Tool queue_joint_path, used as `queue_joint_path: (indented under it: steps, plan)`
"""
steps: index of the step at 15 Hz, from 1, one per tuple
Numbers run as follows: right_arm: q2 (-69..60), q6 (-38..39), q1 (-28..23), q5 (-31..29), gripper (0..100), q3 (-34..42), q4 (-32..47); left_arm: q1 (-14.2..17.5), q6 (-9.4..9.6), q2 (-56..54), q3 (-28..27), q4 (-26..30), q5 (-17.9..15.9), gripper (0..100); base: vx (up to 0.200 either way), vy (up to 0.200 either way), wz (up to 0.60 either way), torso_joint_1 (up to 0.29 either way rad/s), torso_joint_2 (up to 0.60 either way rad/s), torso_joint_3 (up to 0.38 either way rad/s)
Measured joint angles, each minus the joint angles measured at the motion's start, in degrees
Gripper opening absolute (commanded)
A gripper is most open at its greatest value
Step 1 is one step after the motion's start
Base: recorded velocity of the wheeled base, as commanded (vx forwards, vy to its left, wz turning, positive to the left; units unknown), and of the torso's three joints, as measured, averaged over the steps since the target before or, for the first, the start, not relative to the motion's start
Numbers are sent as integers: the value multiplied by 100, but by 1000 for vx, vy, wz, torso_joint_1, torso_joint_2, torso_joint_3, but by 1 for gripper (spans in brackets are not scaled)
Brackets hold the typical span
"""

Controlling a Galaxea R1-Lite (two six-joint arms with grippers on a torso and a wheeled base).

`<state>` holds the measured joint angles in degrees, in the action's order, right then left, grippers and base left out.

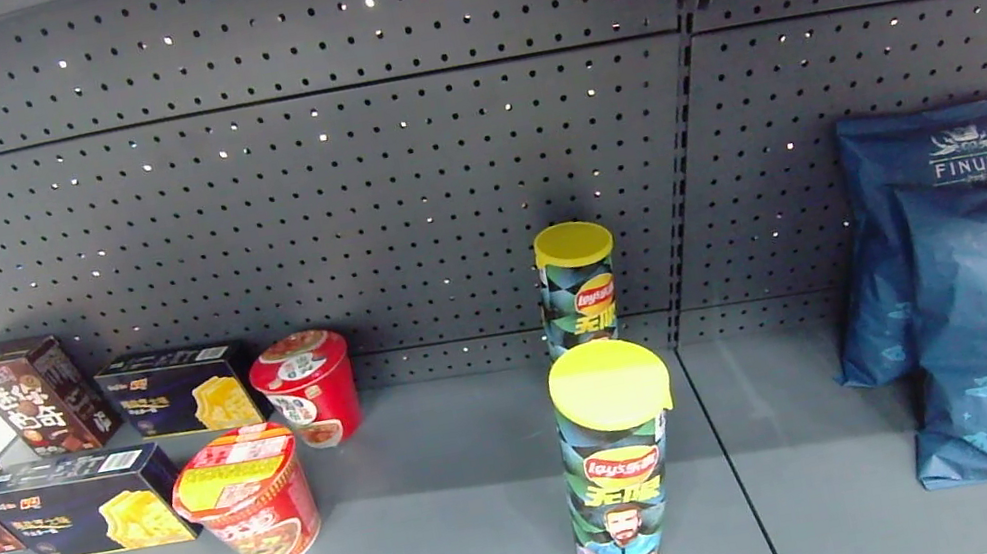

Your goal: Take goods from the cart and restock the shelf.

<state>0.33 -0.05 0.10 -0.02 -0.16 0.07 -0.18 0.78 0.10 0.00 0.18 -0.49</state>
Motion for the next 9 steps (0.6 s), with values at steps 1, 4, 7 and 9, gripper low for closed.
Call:
queue_joint_path:
  steps: [1, 4, 7, 9]
  plan:
    - [-6, 5, -2, 2, 100, 0, -2, 0, 41, 0, 0, -2, -66, 100, 0, 0, 0, 0, 0, 0]
    - [-20, 0, -10, 16, 100, 0, 2, 0, 200, 0, 0, -2, -266, 100, -133, 0, 0, 2, 0, 2]
    - [-26, -2, -7, 12, 100, 0, -7, 0, 182, -2, 0, -2, -246, 100, 0, 0, 0, 0, 0, 0]
    - [-26, -2, -7, 13, 100, 0, 0, 0, 184, -2, 0, 0, -257, 100, 0, 0, -300, 9, -1, 1]
